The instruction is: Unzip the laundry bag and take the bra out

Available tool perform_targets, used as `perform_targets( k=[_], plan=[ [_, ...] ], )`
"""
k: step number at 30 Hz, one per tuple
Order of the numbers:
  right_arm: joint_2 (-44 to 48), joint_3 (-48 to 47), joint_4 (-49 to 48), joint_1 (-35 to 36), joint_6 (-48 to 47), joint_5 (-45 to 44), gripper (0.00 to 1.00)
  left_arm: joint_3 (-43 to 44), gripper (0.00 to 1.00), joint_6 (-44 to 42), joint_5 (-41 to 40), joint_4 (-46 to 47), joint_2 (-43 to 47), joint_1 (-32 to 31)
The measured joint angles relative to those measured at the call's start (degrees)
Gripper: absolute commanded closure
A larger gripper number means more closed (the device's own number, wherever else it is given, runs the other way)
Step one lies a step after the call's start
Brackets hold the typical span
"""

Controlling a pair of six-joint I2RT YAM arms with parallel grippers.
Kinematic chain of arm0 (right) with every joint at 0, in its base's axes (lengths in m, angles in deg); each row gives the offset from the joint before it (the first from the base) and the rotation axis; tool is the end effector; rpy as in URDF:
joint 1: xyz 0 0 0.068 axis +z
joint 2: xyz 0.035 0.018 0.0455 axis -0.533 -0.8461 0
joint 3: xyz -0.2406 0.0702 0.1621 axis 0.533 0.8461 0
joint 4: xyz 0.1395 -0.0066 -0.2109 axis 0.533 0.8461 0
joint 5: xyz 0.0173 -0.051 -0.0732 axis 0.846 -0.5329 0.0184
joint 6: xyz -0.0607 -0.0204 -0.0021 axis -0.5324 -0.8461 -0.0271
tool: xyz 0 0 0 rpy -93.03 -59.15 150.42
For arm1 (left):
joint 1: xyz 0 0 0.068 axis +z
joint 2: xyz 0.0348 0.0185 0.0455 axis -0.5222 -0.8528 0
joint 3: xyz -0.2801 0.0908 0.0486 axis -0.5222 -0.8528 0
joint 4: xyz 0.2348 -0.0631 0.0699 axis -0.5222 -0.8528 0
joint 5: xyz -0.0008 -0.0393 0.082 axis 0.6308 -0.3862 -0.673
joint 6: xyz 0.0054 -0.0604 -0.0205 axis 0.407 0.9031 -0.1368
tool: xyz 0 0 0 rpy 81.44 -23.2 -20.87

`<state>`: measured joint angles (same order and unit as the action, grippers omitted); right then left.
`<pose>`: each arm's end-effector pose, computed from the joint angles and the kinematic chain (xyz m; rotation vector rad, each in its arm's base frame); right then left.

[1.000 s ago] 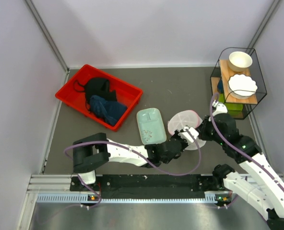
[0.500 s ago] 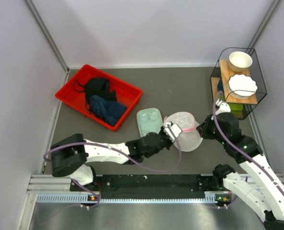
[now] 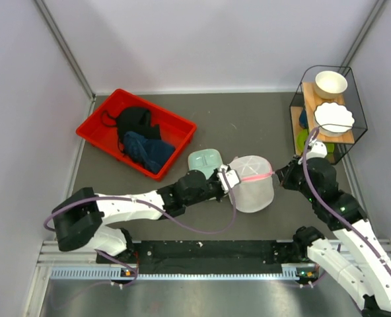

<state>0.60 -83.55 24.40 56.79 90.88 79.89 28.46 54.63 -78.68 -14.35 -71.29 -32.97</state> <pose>0.1003 0.0377 0.3124 0.2031 2.0934 0.4321 0.1352 -0.2841 0.2726 1.1071 1.4016 -0.6824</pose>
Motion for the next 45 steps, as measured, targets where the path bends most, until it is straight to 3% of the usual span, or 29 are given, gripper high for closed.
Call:
perform_targets(
  k=[10, 14, 15, 17, 18, 19, 26, 29, 35, 45],
  plan=[
    [0.0, 6.0, -4.0, 0.0, 2.3, -2.2, 1.00, -2.4, 0.98, -1.7, 8.1, -2.4, 6.3, 3.2],
    [0.4, 7.4, -4.4, 0.0, 3.0, -2.0, 1.00, -2.0, 0.65, -0.7, 7.9, -3.4, 5.2, 3.5],
    [0.9, 7.5, -4.3, 0.0, 3.0, -2.0, 1.00, -1.4, 0.33, 0.2, 7.5, -4.7, 4.8, 3.6],
    [1.7, 7.5, -4.3, -0.1, 2.8, -2.2, 1.00, 0.8, 0.23, 1.9, 6.9, -7.7, 4.4, 3.9],
    [2.0, 7.5, -4.3, -0.1, 2.8, -2.1, 1.00, 2.0, 0.11, 2.9, 6.8, -9.4, 4.4, 4.1],
    [2.3, 7.4, -4.3, -0.1, 2.8, -2.0, 1.00, 3.6, 0.07, 3.6, 6.8, -11.1, 4.4, 4.4],
    [2.3, 7.4, -4.0, -0.3, 3.0, 0.9, 1.00, 18.4, 0.11, 10.0, 5.7, -22.8, 4.0, 5.2],
    [2.2, 7.3, -4.0, -0.3, 3.0, 1.3, 1.00, 23.4, 0.06, 12.0, 4.0, -25.1, 2.5, 4.3],
    [2.0, 6.6, -3.9, -0.4, 2.9, 2.2, 1.00, 24.6, 0.04, 11.6, 0.2, -28.9, -2.2, -1.5],
    [1.7, 6.6, -3.8, -0.4, 2.8, 2.7, 1.00, 30.2, 0.08, 7.6, -10.7, -34.8, -14.0, -5.7]
  ],
)
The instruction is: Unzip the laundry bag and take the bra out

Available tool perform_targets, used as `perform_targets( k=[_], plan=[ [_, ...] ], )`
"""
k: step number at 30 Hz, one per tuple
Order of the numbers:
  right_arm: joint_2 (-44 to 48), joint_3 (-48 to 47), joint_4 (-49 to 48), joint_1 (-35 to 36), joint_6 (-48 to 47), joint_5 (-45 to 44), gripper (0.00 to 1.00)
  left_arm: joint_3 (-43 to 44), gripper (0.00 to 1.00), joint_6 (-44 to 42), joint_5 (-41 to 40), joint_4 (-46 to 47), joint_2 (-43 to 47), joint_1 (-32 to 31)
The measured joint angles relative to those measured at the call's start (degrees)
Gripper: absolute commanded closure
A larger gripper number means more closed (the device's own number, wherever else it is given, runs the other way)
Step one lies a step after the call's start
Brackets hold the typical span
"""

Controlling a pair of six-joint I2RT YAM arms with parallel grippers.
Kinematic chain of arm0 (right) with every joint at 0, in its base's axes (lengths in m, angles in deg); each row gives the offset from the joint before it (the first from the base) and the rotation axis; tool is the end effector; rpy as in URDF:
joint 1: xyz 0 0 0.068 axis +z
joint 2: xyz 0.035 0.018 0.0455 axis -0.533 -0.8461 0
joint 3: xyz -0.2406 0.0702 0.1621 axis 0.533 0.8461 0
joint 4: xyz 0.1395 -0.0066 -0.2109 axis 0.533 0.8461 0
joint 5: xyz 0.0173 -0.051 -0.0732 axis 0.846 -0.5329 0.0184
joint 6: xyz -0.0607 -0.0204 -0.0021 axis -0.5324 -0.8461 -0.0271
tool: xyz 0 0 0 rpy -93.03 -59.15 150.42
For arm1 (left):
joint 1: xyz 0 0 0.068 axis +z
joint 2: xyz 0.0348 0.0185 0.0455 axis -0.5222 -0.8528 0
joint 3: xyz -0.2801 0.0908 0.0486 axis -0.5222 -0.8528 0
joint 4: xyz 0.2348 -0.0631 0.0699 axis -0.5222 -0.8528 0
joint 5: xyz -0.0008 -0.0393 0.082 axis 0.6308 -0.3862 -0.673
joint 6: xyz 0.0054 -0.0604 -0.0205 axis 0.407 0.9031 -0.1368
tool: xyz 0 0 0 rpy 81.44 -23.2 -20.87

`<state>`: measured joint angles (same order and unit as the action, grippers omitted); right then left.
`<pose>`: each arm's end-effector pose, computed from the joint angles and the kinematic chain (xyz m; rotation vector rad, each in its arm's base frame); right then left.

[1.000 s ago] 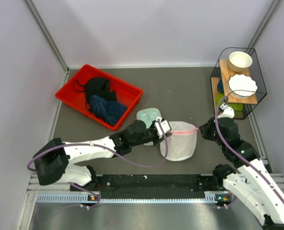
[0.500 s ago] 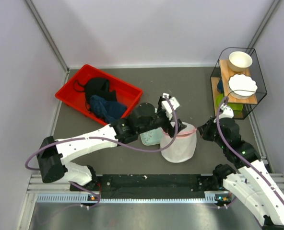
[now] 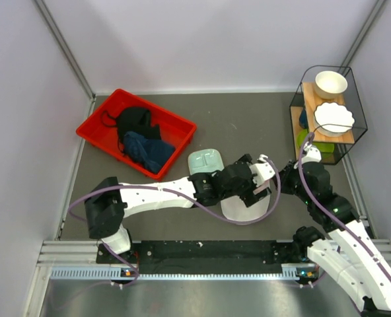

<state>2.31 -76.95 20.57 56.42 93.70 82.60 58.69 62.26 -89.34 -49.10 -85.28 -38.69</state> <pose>0.1016 0.0400 0.2837 0.2344 2.1225 0.4958 0.1414 -0.3669 0.3033 1.1731 1.7352 -0.5332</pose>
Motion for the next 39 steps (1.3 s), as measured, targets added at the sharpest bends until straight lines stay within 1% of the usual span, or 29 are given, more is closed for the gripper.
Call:
perform_targets(
  k=[2, 3, 5, 6, 7, 8, 12, 16, 19, 23, 27, 32, 39],
  plan=[
    [0.0, 0.0, 0.0, 0.0, 0.0, 0.1, 1.00, 0.4, 0.15, -0.4, -0.5, -0.4, -0.5, -0.1],
    [0.0, 0.0, 0.0, 0.0, 0.0, 0.1, 1.00, 0.7, 0.20, -0.5, -0.8, -0.5, -0.7, -0.1],
    [0.0, 0.0, 0.0, 0.0, 0.0, 0.1, 1.00, 1.5, 0.53, -0.7, -1.1, -0.6, -1.4, -0.1],
    [0.0, 0.0, 0.0, 0.0, 0.0, 0.1, 1.00, 2.1, 0.71, -0.7, -1.2, -0.7, -2.0, -0.1],
    [0.0, 0.0, 0.0, 0.0, 0.0, 0.1, 1.00, 2.6, 0.92, -0.5, -1.2, -0.9, -2.4, -0.1],
    [0.0, 0.0, 0.0, 0.0, 0.0, 0.1, 1.00, 3.3, 1.00, -1.1, -1.0, -1.5, -3.0, -0.1],
    [-0.5, 0.0, -0.1, 0.0, 0.0, 0.0, 1.00, 4.6, 1.00, -1.7, -0.3, -3.9, -4.1, -0.2],
    [-1.5, 0.5, -0.7, 0.0, 0.3, 0.0, 1.00, 3.1, 1.00, -2.4, 0.5, -3.5, -2.9, 0.0],
    [-2.1, 1.0, -1.3, 0.0, 0.3, 0.6, 1.00, -3.5, 1.00, -2.8, 4.5, -0.8, 2.3, 1.1],
    [-2.9, 1.3, -2.6, 0.0, 0.7, 1.5, 1.00, -14.2, 1.00, -2.8, 10.9, 4.9, 13.3, 4.8],
    [-3.0, 1.9, -4.4, 0.1, 1.2, 3.0, 1.00, -22.7, 1.00, -2.2, 15.0, 10.0, 22.7, 7.7],
    [-3.1, 3.0, -5.4, -0.1, 1.3, 1.4, 1.00, -25.7, 1.00, -1.9, 16.9, 11.2, 27.0, 7.9],
    [-2.3, 3.3, -5.4, -0.1, 1.3, 0.4, 1.00, -28.2, 1.00, -1.8, 16.6, 11.6, 29.8, 8.2]
  ],
)
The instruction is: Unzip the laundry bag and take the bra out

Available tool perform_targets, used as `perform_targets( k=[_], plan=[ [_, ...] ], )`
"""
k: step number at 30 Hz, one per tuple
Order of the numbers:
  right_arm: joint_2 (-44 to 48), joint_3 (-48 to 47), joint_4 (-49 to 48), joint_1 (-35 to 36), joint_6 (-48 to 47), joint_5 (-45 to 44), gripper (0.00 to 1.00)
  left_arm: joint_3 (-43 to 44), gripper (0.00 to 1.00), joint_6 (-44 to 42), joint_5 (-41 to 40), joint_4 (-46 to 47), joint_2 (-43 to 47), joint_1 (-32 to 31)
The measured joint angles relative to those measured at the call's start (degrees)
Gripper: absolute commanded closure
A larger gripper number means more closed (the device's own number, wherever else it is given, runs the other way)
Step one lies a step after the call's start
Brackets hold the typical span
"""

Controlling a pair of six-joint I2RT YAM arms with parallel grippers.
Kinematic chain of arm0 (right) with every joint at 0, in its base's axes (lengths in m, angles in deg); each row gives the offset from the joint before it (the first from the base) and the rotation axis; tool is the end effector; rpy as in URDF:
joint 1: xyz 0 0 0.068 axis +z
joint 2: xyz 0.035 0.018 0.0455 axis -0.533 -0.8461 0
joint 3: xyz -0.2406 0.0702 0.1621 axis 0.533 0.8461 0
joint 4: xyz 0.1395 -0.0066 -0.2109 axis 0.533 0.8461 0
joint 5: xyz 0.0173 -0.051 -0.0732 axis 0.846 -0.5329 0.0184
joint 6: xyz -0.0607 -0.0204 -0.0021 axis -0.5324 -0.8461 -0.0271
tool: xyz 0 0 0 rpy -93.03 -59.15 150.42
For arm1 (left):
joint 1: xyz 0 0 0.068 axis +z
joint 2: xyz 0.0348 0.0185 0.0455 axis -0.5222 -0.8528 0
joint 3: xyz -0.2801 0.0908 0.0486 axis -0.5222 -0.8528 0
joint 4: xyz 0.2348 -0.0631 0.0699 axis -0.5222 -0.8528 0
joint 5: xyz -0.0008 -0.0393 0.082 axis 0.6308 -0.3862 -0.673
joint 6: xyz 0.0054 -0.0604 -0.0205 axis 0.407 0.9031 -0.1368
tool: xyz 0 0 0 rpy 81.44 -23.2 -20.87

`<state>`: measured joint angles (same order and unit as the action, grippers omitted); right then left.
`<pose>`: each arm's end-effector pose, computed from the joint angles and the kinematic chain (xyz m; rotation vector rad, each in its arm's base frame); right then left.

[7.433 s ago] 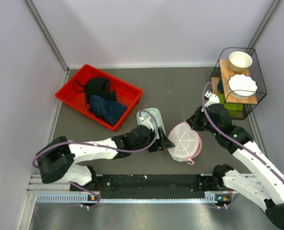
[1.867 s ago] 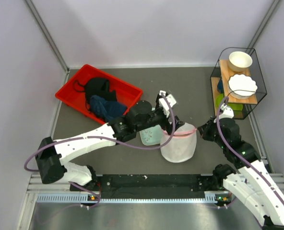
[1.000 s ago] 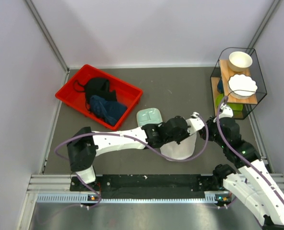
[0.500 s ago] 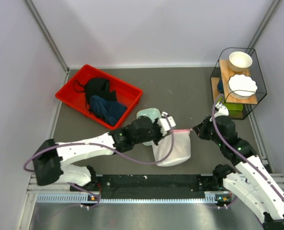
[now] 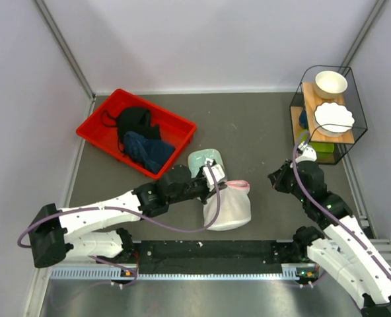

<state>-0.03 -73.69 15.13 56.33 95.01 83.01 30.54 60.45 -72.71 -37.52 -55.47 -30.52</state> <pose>0.1134 0.0455 0.2705 0.2566 2.1264 0.5141 0.1160 -0.2304 0.3106 1.1292 1.5290 -0.7867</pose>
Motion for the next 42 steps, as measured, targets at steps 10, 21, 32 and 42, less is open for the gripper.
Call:
perform_targets(
  k=[10, 21, 32, 42],
  plan=[
    [1.3, -0.5, 0.8, 0.0, -0.6, 1.3, 0.82, 4.8, 1.00, 2.9, 0.0, -0.9, -5.3, 0.1],
    [5.3, -9.2, 6.3, 0.0, -3.2, -3.9, 0.52, 21.9, 0.59, 4.2, -12.9, -5.3, -14.1, -2.1],
    [7.5, -11.1, 9.0, 0.0, -4.8, -11.2, 0.50, 27.5, 0.50, 7.2, -8.4, -9.7, -24.5, -3.5],
    [6.4, -11.0, 9.7, 0.0, -5.2, -11.4, 0.49, 26.9, 0.39, 7.0, -15.5, -14.9, -25.0, -3.5]
  ],
)
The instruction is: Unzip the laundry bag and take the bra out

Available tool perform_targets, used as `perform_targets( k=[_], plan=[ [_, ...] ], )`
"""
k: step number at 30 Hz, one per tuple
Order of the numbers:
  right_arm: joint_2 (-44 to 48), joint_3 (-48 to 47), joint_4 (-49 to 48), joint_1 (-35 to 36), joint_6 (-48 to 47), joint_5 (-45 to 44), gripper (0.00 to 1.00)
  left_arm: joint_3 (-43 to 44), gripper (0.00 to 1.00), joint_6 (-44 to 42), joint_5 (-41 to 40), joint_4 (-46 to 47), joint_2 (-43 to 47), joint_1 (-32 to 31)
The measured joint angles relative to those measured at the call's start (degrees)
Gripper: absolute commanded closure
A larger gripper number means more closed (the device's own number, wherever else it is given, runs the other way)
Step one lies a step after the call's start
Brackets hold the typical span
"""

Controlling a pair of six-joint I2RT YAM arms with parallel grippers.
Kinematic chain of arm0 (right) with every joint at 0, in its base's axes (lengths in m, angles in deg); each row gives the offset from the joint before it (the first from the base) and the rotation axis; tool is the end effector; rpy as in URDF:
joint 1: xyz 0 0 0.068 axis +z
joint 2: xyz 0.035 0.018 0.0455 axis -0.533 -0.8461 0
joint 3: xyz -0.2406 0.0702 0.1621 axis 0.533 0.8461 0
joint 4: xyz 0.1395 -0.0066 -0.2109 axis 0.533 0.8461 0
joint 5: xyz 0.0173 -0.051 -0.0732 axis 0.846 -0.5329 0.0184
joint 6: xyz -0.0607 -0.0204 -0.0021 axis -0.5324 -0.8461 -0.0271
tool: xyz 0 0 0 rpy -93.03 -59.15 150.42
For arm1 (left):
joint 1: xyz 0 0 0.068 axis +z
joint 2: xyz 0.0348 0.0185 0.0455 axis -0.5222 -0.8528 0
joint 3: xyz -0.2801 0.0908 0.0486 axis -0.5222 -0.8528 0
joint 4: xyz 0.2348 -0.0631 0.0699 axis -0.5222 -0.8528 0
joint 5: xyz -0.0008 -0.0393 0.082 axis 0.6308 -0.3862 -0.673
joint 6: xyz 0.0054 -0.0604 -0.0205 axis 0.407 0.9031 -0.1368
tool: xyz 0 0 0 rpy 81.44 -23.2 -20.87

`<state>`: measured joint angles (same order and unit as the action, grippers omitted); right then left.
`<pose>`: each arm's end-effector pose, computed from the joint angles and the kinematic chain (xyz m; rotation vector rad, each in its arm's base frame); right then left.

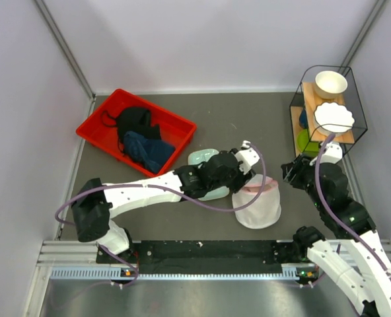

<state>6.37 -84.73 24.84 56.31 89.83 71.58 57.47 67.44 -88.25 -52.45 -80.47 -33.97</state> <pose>0.0818 0.0207 0.3265 0.2861 1.9422 0.3290 0.1612 -0.3346 0.3199 1.0300 1.8259 -0.5585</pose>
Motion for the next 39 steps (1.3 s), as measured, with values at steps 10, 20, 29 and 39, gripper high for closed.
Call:
perform_targets(
  k=[10, 20, 29, 39],
  plan=[
    [-1.6, 0.0, 0.0, 0.0, 0.1, 1.2, 0.49, -14.7, 0.38, -9.7, 5.5, 2.4, 10.5, 4.0],
    [-2.2, 0.1, 0.0, 0.0, 0.5, 2.8, 0.49, -15.8, 0.39, -14.7, 13.3, 5.9, 6.4, 6.1],
    [-2.2, 0.1, 0.0, 0.0, 0.5, 3.7, 0.49, -9.6, 1.00, -16.5, 14.3, 4.3, -2.5, 6.8],
    [-3.4, 1.6, 0.2, 0.0, 0.2, 7.1, 0.45, 3.5, 1.00, -16.9, 17.0, -3.5, -4.0, 9.6]
  ],
)
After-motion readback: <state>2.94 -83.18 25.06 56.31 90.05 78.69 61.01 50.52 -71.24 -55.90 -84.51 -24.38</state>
